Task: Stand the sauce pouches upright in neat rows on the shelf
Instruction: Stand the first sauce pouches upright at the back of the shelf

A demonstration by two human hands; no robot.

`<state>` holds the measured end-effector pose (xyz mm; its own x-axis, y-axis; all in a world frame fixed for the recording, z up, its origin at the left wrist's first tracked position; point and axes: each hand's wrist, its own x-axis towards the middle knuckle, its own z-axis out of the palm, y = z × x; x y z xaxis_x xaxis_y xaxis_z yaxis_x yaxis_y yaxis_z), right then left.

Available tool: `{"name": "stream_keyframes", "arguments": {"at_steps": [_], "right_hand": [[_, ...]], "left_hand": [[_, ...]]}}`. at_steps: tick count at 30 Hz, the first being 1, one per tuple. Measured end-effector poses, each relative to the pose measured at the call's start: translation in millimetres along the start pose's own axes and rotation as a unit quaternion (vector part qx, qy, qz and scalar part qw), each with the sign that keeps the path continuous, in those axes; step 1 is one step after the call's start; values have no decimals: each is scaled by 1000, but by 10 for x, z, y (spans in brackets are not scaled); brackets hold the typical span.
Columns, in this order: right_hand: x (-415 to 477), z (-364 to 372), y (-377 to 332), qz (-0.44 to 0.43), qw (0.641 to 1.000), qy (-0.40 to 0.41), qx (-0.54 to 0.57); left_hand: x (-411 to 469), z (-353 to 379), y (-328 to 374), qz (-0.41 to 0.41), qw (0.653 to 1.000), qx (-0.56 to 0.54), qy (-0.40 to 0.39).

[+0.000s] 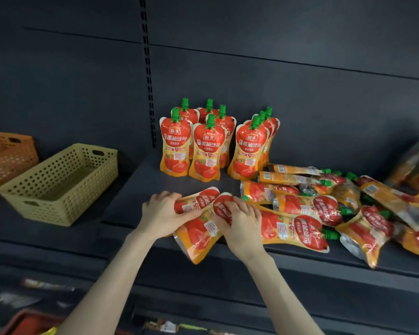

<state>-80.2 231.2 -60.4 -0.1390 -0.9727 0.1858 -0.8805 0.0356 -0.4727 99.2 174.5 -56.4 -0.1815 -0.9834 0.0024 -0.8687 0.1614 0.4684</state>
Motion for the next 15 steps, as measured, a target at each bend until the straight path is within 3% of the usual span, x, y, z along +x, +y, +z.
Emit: {"name": "stream_keyframes", "arguments": {"at_steps": [4, 8, 15], "right_hand": [[-24, 16, -16, 9, 1000, 1, -26], [-86, 57, -107, 53, 995, 20, -81], [-77, 105, -184, 85, 992, 9, -98]], "left_hand": [[-151, 39, 59, -33, 999, 18, 11], [-236, 81, 35, -63, 997, -40, 22], [-341, 101, 93, -65, 994, -68, 55]]}}
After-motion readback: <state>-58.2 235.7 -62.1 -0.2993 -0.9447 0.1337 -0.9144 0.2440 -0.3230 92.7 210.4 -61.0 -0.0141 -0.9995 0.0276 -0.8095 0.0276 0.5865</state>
